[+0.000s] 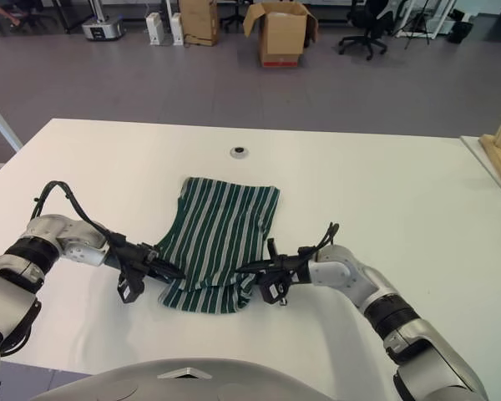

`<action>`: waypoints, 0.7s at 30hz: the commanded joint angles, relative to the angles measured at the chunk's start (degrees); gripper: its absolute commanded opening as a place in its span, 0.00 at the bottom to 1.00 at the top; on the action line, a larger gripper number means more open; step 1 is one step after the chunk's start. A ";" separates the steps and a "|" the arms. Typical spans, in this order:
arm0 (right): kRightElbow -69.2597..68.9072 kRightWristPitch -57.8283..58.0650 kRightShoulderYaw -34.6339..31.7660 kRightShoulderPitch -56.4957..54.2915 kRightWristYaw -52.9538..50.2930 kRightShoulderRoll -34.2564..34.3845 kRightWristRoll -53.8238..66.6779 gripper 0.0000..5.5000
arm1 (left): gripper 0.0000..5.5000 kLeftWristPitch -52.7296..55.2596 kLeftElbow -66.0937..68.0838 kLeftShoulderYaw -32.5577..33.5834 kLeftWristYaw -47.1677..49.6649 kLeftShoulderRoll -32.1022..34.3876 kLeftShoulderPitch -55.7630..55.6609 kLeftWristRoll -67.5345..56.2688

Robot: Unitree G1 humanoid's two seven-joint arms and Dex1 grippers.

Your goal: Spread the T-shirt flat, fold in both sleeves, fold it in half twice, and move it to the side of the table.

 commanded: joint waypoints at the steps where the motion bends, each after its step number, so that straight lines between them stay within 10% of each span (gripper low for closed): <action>1: -9.63 14.38 0.32 4.94 9.84 -4.21 14.23 0.02 | 0.02 -1.35 6.90 -15.96 -8.88 0.22 5.74 -5.63; 4: -24.22 34.28 -0.52 10.83 16.42 -10.27 28.73 0.02 | 0.02 13.60 -19.22 -36.18 -20.36 15.05 11.61 -42.76; 7: -31.57 52.36 -3.33 12.87 19.82 -14.74 41.97 0.02 | 0.02 31.18 -38.09 -40.73 -31.97 24.27 16.91 -67.76; 14: -25.96 83.96 -13.92 -0.36 21.75 -14.50 65.79 0.02 | 0.02 79.06 -45.24 -17.03 -47.07 18.18 5.64 -111.72; 21: 1.98 95.83 -13.65 -19.34 13.29 -0.10 57.11 0.02 | 0.02 99.02 -12.56 -4.46 -51.58 0.19 -2.60 -101.54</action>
